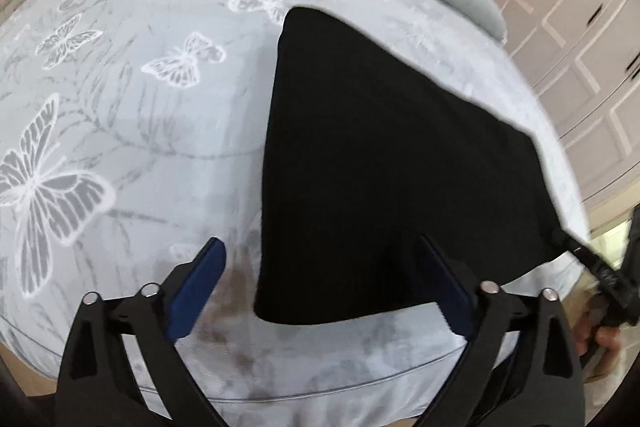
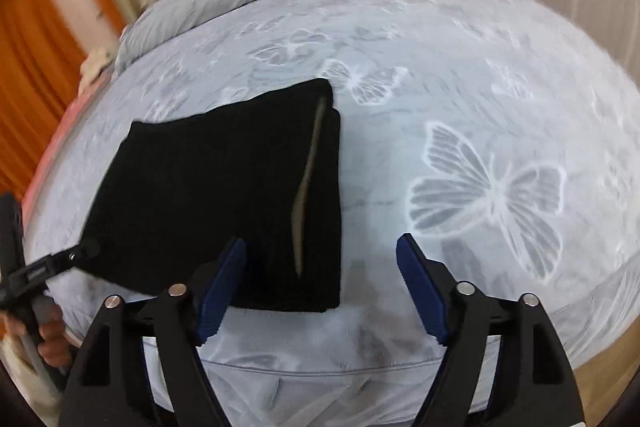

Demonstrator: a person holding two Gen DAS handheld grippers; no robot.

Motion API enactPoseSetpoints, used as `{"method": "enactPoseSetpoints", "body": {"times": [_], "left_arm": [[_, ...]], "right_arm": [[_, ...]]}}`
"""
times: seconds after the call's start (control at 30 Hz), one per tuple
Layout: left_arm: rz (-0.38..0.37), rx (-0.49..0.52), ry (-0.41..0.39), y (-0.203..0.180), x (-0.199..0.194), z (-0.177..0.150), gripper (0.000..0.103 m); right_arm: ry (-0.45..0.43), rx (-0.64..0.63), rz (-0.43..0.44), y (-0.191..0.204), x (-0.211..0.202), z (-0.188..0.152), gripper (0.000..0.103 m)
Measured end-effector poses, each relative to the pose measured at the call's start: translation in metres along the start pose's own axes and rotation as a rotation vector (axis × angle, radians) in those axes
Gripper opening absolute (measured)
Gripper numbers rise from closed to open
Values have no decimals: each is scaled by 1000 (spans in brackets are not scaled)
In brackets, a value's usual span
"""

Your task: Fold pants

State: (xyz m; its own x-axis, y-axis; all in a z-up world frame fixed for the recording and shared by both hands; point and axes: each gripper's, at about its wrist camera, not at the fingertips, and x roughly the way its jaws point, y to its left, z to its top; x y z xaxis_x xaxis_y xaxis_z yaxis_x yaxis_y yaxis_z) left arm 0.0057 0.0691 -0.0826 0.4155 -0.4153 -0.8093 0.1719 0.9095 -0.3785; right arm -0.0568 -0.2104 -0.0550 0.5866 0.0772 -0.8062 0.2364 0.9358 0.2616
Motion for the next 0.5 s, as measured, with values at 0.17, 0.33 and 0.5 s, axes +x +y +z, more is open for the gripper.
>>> {"method": "enactPoseSetpoints", "body": {"times": [0.17,0.33,0.5], "left_arm": [[-52,-123,62,13,23,7,98],[-64,-64,43,-3,32,9,57],[-128,-63,-11,-3,-12,8,30]], "right_arm": [[166,141,147,-11,38,2,76],[180,149,248,2,56,4,43],[88,70,341,26,10,5,32]]}}
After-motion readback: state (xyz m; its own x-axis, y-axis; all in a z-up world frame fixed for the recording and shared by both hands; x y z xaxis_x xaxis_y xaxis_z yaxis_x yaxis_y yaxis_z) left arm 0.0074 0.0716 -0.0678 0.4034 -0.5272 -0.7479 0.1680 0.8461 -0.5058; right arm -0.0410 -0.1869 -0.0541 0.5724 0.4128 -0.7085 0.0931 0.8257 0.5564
